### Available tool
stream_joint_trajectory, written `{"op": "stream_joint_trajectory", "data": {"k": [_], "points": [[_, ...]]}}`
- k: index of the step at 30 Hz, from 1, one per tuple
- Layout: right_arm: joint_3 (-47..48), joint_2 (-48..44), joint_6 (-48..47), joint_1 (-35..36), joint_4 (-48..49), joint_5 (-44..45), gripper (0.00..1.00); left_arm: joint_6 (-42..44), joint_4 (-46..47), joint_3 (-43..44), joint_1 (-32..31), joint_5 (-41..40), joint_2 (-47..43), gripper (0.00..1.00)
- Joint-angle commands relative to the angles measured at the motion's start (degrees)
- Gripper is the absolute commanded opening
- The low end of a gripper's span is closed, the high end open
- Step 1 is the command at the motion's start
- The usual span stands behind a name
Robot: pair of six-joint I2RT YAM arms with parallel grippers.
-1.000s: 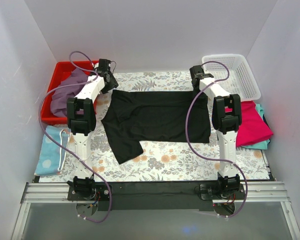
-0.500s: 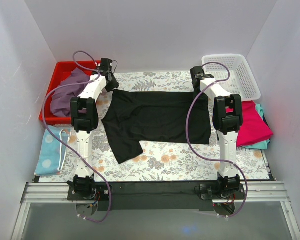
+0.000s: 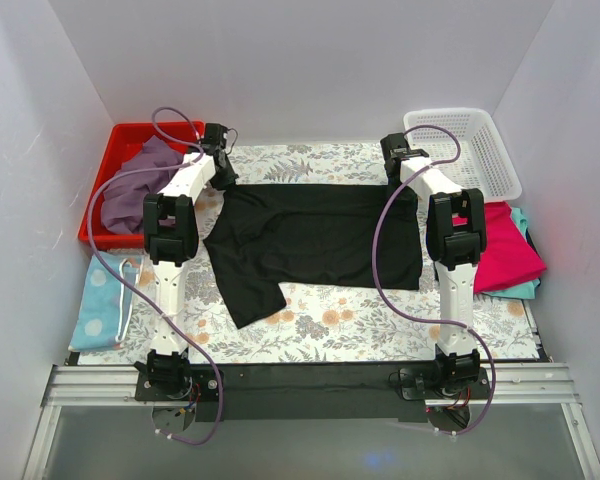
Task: Fold and stack the t-shirts
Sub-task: Fold the tshirt
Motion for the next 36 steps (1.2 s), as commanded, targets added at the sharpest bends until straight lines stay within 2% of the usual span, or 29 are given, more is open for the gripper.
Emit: {"op": "stream_joint_trajectory", "data": {"k": [1,4,14,21,24,26,27,28,29,33,36], "points": [[-1.11,-1.38,0.70,-0.17,-2.85,-0.57,0.35,0.58,-2.70,2.44,-0.31,-5.40,-0.23,0.03],[-1.37,-1.38,0.70,-0.17,-2.77,-0.66,0.35,0.06,-2.69,4.28,-0.23,-8.82,-0.23,0.00],[-2.43,-2.08,0.70,-0.25,-2.77,0.75,0.35,-0.47,-1.29,7.89,-0.23,-22.69,-1.20,0.00],[-3.57,-2.34,0.96,-0.61,-2.77,1.45,0.34,-0.47,-0.94,7.63,-0.14,-26.59,-1.29,0.00],[-4.53,-2.69,1.22,-0.61,-2.77,1.80,0.34,-0.56,-0.85,7.63,-0.05,-27.03,-0.94,0.03],[-5.06,-3.04,1.31,-0.69,-2.77,2.24,0.33,-0.56,-0.41,7.54,0.12,-27.64,-0.85,0.10],[-5.15,-2.96,1.31,-0.69,-2.77,2.33,0.33,-0.21,0.03,7.45,0.21,-27.47,-0.85,0.14],[-5.33,-3.05,1.49,-0.78,-2.77,2.68,0.33,-0.03,0.38,7.54,0.30,-27.90,-0.85,0.25],[-5.33,-3.05,1.49,-0.87,-2.77,2.86,0.33,0.40,0.90,7.62,0.39,-27.91,-0.94,0.30],[-5.68,-3.31,1.66,-1.13,-2.77,3.03,0.33,0.85,1.35,8.59,0.56,-26.95,-1.11,0.33],[-5.68,-3.57,1.66,-1.05,-2.77,2.59,0.33,1.20,2.14,8.16,0.56,-21.34,-1.90,0.31]]}}
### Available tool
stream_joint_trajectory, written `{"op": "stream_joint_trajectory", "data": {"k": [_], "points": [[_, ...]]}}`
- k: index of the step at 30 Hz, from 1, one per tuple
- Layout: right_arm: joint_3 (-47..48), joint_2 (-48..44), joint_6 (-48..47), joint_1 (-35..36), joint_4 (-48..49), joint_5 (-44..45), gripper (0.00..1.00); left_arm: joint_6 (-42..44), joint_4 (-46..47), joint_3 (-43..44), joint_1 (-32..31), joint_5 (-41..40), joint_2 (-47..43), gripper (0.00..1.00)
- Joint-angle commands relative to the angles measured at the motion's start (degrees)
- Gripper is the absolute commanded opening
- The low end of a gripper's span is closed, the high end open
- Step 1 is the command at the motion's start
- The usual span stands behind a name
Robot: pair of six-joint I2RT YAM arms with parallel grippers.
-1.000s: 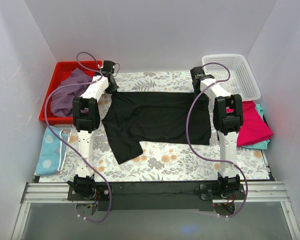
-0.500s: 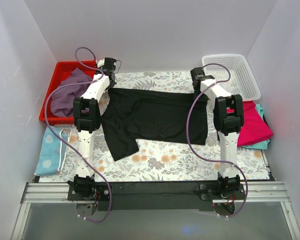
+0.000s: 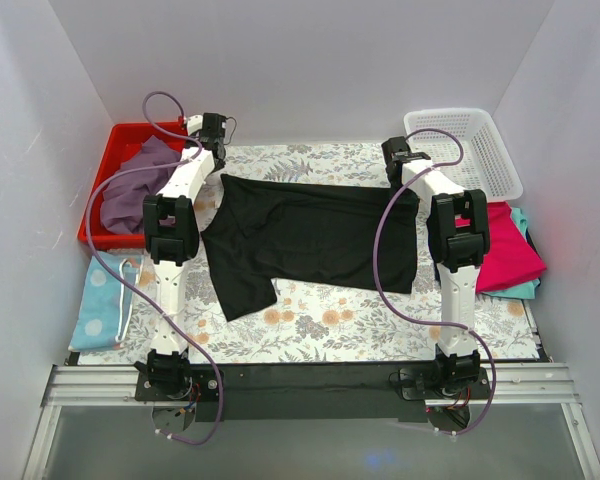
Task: Fold and stack the t-shirts
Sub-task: Fold the tshirt
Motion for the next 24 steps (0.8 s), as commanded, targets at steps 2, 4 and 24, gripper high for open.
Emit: {"op": "stream_joint_trajectory", "data": {"k": [2,4,24], "points": [[-1.50,-1.13,0.86,-0.91,-2.88,0.63,0.33,1.16,2.53,0.72,0.24,10.32,-3.70,0.30],[-1.24,-1.13,0.94,-1.00,-2.88,0.10,0.33,0.81,3.58,-1.20,-0.20,15.27,-4.49,0.30],[4.12,-6.48,-1.60,1.89,-1.91,-6.13,0.46,-2.71,7.72,-18.44,-7.50,21.98,-16.18,0.37]]}}
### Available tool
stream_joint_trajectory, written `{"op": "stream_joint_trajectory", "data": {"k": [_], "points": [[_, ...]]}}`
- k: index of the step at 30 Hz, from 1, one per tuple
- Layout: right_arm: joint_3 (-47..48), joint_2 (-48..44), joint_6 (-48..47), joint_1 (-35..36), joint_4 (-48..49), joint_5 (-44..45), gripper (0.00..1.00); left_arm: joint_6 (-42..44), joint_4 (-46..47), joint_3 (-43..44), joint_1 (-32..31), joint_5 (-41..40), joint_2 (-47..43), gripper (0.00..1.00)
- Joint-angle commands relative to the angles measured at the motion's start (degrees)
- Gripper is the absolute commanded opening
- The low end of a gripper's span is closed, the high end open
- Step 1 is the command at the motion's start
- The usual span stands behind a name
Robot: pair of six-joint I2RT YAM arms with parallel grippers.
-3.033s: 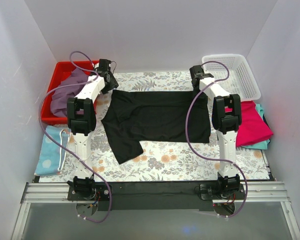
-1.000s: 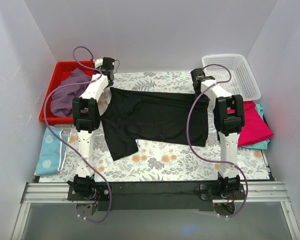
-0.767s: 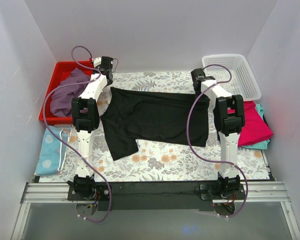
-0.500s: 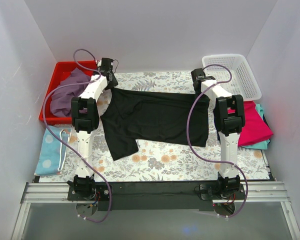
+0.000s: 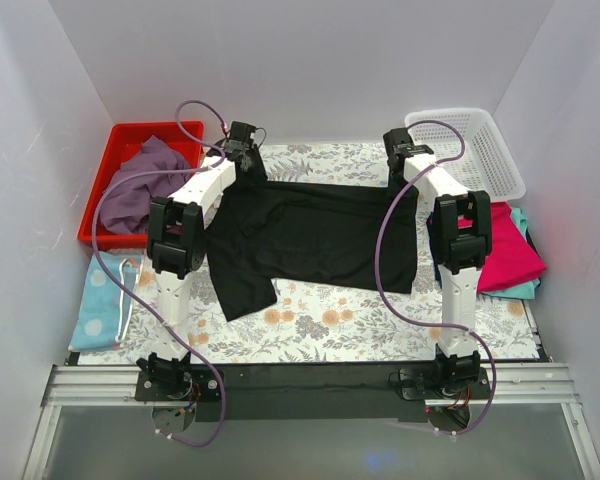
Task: Fold and stack the t-shirts
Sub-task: Fold the tshirt
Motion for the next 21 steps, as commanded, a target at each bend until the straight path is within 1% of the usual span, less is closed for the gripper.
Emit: {"op": "stream_joint_trajectory", "data": {"k": [1,3,7,10,17,21], "points": [[0.52,-5.24,-0.51,1.64,-0.01,-2.93,0.46,-2.32,1.01,-3.10,1.29,-4.08,-5.60,0.37],[-0.19,-5.07,-0.25,1.64,0.08,-4.07,0.46,-2.06,1.63,-3.28,1.29,-3.03,-5.43,0.37],[-2.12,-5.50,0.19,1.72,0.08,-5.74,0.45,-2.14,-0.73,-1.44,1.37,0.39,-3.15,0.36],[-4.67,-6.12,0.54,1.73,0.17,-6.62,0.45,-2.41,-1.18,-2.66,1.29,1.54,-2.70,0.35],[-8.80,-5.77,0.72,1.81,1.22,-7.15,0.45,-2.41,-1.36,-8.90,1.29,1.63,-4.55,0.33],[-11.08,-7.08,1.16,1.81,1.14,-7.41,0.44,-2.67,-2.06,-14.08,1.29,0.05,-6.39,0.32]]}}
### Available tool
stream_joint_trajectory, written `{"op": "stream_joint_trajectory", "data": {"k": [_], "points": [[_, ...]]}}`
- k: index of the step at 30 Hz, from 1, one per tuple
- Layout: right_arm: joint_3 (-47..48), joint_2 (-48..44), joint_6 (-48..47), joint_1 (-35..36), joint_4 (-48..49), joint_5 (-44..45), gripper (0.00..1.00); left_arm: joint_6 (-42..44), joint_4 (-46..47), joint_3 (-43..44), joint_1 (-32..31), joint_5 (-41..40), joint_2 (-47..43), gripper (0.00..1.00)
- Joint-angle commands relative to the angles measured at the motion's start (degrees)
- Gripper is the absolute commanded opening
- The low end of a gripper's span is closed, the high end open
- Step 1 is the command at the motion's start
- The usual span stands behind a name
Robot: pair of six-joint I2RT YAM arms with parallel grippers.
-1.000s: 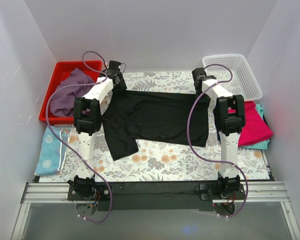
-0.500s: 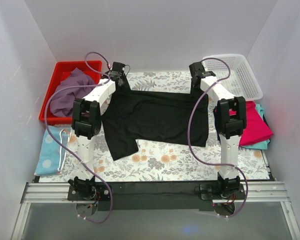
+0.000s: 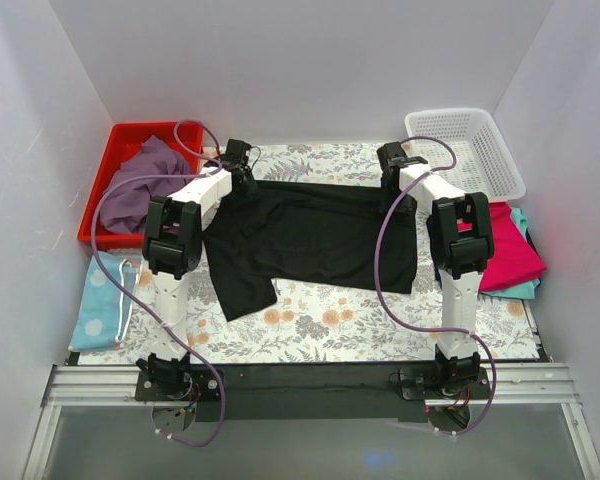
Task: Fold and stack the t-shirts
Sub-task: Fold the tshirt
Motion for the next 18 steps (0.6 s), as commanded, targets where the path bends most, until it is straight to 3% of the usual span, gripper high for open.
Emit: {"op": "stream_joint_trajectory", "data": {"k": [1,18], "points": [[-3.34,-3.96,0.98,-0.11,0.48,-0.90,0.44,-0.11,-2.37,-4.80,-0.13,-1.50,-6.00,0.32],[-17.59,-11.17,1.60,-0.11,0.66,2.61,0.42,1.47,-6.68,-15.79,1.10,-6.79,-14.35,0.29]]}}
